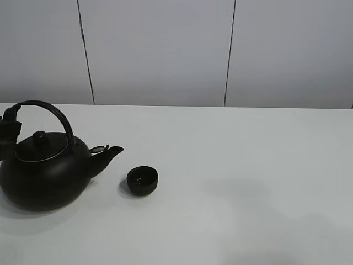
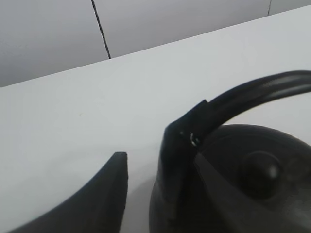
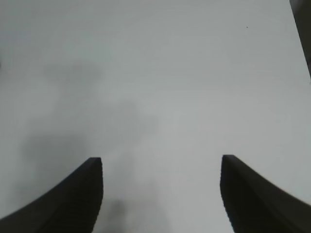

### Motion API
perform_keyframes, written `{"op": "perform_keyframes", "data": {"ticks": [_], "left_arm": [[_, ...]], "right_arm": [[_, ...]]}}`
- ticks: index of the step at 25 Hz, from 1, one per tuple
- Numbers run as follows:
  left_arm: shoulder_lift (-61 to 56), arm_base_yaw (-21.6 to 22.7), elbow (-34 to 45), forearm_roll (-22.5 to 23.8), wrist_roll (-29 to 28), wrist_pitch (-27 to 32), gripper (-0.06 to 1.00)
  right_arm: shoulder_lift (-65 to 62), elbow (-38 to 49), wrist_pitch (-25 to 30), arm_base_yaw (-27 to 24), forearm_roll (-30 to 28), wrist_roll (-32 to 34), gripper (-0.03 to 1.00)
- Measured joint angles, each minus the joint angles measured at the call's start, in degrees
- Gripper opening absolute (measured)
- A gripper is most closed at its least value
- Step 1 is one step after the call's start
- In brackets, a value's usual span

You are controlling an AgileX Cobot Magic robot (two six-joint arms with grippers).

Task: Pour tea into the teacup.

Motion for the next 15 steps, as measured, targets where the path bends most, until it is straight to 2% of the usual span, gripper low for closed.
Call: {"op": "perform_keyframes", "data": {"ticks": [8, 15], "left_arm": [[0.0, 0.0, 0.0, 0.7, 0.0, -0.7, 0.27], [0.0, 0.0, 0.0, 1.9, -2.5, -2.5, 0.27]], "right_arm": [[0.0, 0.0, 0.0, 0.0, 0.0, 0.0, 0.47], [0.0, 0.0, 0.0, 0.0, 0.0, 0.0, 0.47]]}}
